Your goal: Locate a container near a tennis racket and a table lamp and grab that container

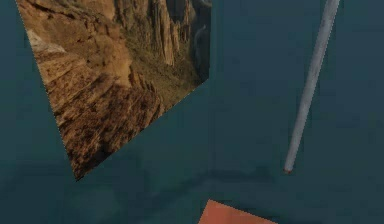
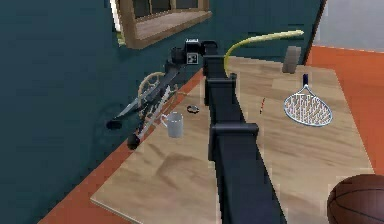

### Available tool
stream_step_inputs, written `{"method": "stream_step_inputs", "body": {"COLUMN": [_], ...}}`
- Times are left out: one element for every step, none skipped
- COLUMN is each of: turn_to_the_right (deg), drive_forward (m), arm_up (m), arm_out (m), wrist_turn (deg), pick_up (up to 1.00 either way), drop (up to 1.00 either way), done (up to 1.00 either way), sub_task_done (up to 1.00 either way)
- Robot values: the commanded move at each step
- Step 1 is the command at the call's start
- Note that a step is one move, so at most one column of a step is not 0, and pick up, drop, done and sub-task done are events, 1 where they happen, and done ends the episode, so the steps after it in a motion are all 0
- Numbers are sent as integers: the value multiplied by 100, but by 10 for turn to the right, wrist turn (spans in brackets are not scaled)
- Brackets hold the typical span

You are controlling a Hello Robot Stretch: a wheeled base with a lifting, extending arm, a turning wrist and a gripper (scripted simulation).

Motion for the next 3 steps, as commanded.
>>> {"method": "stream_step_inputs", "body": {"turn_to_the_right": [0, 0, 0], "drive_forward": [0, 0, 0], "arm_up": [0, 0, 0], "arm_out": [0, 0, 0], "wrist_turn": [450, 450, 360], "pick_up": [0, 0, 0], "drop": [0, 0, 0], "done": [0, 0, 0], "sub_task_done": [0, 0, 0]}}
